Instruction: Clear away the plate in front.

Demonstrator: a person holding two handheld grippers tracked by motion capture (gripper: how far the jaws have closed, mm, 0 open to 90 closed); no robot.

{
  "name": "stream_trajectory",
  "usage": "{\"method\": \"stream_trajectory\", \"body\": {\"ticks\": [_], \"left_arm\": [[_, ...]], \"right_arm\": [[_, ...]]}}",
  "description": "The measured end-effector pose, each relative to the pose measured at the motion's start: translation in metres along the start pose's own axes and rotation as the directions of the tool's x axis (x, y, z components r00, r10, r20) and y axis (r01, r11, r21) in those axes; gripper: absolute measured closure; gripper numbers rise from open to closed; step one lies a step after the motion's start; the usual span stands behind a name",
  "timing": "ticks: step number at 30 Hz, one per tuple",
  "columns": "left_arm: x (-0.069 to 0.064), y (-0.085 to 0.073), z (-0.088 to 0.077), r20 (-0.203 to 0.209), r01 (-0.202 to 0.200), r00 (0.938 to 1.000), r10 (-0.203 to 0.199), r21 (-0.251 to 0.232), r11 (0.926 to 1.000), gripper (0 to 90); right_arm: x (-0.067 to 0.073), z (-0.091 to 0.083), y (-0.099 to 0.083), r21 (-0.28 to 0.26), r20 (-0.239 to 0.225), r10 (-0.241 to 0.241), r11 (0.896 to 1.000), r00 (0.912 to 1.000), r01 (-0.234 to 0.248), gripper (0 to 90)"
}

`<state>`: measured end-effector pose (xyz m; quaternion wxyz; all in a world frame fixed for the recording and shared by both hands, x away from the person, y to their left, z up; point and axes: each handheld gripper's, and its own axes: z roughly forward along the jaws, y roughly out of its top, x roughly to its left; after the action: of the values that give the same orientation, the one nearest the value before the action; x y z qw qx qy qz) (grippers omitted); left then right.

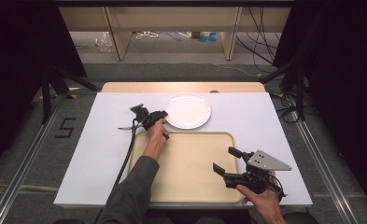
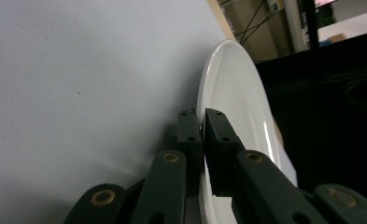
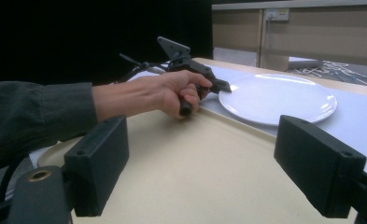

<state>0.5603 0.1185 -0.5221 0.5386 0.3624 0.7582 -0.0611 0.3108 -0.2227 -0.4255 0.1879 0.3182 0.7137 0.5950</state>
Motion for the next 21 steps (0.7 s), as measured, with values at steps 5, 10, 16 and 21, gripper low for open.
{"method": "stream_trajectory", "body": {"ticks": [5, 10, 16, 21], "left_arm": [[0.002, 0.001, 0.000, 0.047, 0.017, 0.9988, -0.017, -0.007, 0.9998, 86.6], [0.001, 0.001, -0.002, 0.073, 0.017, 0.9971, -0.017, -0.001, 0.9998, 86.8], [0.001, 0.000, -0.004, 0.100, 0.034, 0.9944, -0.034, 0.001, 0.9994, 86.4], [0.000, 0.001, -0.011, 0.126, 0.054, 0.9907, -0.053, -0.007, 0.9985, 85.9]], "right_arm": [[-0.001, -0.001, 0.000, 0.004, 0.002, -0.001, 1.000, 1.0000, 0.001, 19.0], [-0.001, -0.002, 0.001, 0.000, 0.001, -0.005, 1.000, 1.0000, 0.005, 19.2], [-0.001, -0.002, 0.001, 0.008, 0.007, -0.003, 1.000, 1.0000, 0.003, 19.1], [-0.001, -0.003, 0.001, 0.005, 0.012, 0.002, 1.000, 0.9999, -0.002, 19.1]]}}
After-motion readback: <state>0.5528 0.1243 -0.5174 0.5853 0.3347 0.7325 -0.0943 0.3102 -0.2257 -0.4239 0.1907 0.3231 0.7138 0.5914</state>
